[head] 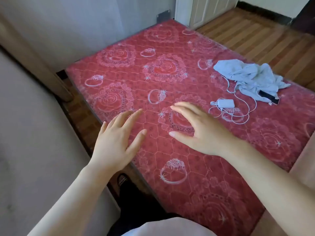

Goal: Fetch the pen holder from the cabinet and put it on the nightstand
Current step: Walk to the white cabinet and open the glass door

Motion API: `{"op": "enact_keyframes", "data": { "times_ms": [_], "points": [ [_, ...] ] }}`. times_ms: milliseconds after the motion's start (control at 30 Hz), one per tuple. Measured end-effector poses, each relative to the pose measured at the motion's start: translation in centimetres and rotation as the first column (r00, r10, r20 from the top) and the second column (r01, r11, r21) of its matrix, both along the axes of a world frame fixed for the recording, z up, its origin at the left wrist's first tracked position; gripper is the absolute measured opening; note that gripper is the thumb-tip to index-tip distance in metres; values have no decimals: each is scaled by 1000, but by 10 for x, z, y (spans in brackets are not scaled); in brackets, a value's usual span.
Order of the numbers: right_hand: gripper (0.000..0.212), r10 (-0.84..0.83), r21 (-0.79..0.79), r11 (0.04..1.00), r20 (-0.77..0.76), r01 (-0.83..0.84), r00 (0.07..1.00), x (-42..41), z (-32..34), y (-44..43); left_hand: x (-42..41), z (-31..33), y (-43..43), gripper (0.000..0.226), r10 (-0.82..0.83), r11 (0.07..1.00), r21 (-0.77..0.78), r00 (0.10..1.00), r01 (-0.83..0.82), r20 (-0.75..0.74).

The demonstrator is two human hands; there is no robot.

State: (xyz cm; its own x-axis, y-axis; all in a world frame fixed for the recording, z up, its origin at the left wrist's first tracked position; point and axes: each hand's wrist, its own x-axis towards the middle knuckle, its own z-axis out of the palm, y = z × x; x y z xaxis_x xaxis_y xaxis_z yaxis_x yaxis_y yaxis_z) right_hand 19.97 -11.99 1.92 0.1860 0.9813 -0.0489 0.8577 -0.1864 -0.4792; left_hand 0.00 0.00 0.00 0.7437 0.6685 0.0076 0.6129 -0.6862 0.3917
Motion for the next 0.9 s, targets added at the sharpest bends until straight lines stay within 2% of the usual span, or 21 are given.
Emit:
{"op": "enact_keyframes", "data": {
  "times_ms": [267,400,633,900],
  "points": [
    [65,-65,-15,998,-22,65,998,-24,-7,94,-2,-10,106,56,-96,995,26,995,96,25],
    [65,-97,-18,995,-52,96,994,-42,-5,154,-13,-14,172,56,-133,990,38,991,134,-30],
    [65,-79,-42,996,-79,76,994,-48,2,235,-25,-8,243,56,-65,998,9,997,66,-43],
    [65,1,-35,999,-169,-7,986,-29,-21,277,-24,-21,255,56,52,998,-35,996,-54,-68]
  ]
}}
